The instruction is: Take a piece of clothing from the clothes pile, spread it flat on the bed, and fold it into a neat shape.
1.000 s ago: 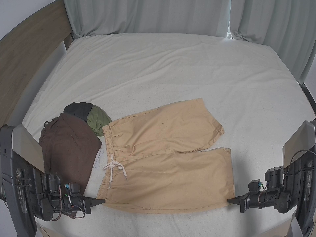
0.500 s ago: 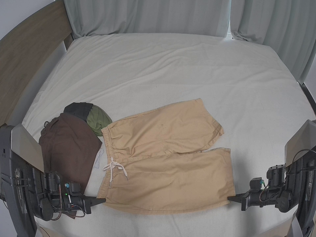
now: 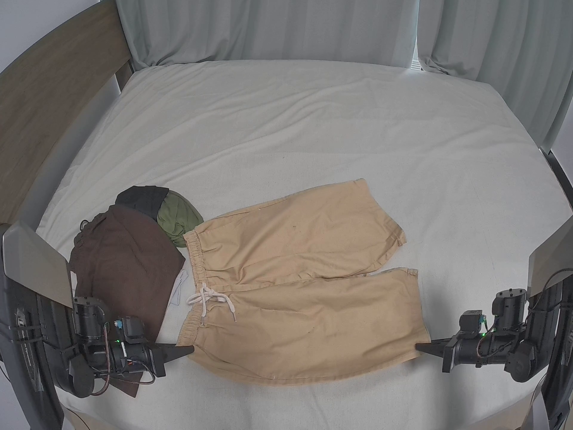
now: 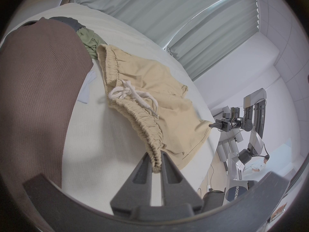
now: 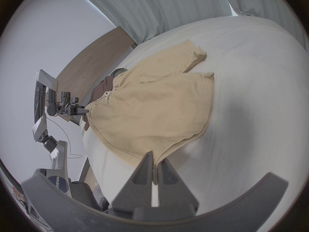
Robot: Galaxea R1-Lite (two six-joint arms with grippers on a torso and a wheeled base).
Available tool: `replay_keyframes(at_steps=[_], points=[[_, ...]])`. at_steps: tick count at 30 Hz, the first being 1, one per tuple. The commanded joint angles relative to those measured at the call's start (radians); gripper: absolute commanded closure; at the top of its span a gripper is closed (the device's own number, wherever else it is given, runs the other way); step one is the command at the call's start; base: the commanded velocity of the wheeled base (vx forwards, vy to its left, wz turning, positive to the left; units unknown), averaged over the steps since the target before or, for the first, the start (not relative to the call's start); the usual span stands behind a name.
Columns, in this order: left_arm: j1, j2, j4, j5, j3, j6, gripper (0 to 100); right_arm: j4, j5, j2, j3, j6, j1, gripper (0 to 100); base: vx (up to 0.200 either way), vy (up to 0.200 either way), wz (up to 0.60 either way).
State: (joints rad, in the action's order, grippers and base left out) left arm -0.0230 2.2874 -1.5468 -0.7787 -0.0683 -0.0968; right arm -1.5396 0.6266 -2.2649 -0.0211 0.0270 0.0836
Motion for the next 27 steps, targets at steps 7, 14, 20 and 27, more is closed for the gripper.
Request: replay_keyframes(at_steps=[7,14,20,27], points=[[-0.005,-0.028,-0.001,-0.001,-0.019,-0.014,100,-0.001,0.007,0.071,-0.010,-0.030,0.004,100,0.000,0.000,0.00],[0.002,-0.028,-0.001,-0.001,-0.041,-0.017,100,-0.001,0.007,0.094,-0.046,-0.065,0.007,100,0.000,0.000,0.00],[0.000,-0.034,-0.001,-0.001,-0.059,-0.049,100,-0.001,0.007,0.130,-0.048,-0.079,0.008,100,0.000,0.000,0.00],[-0.011,-0.095,-0.001,-0.001,-0.070,-0.158,100,-0.001,0.007,0.174,-0.049,-0.102,0.011,100,0.000,0.000,0.00]])
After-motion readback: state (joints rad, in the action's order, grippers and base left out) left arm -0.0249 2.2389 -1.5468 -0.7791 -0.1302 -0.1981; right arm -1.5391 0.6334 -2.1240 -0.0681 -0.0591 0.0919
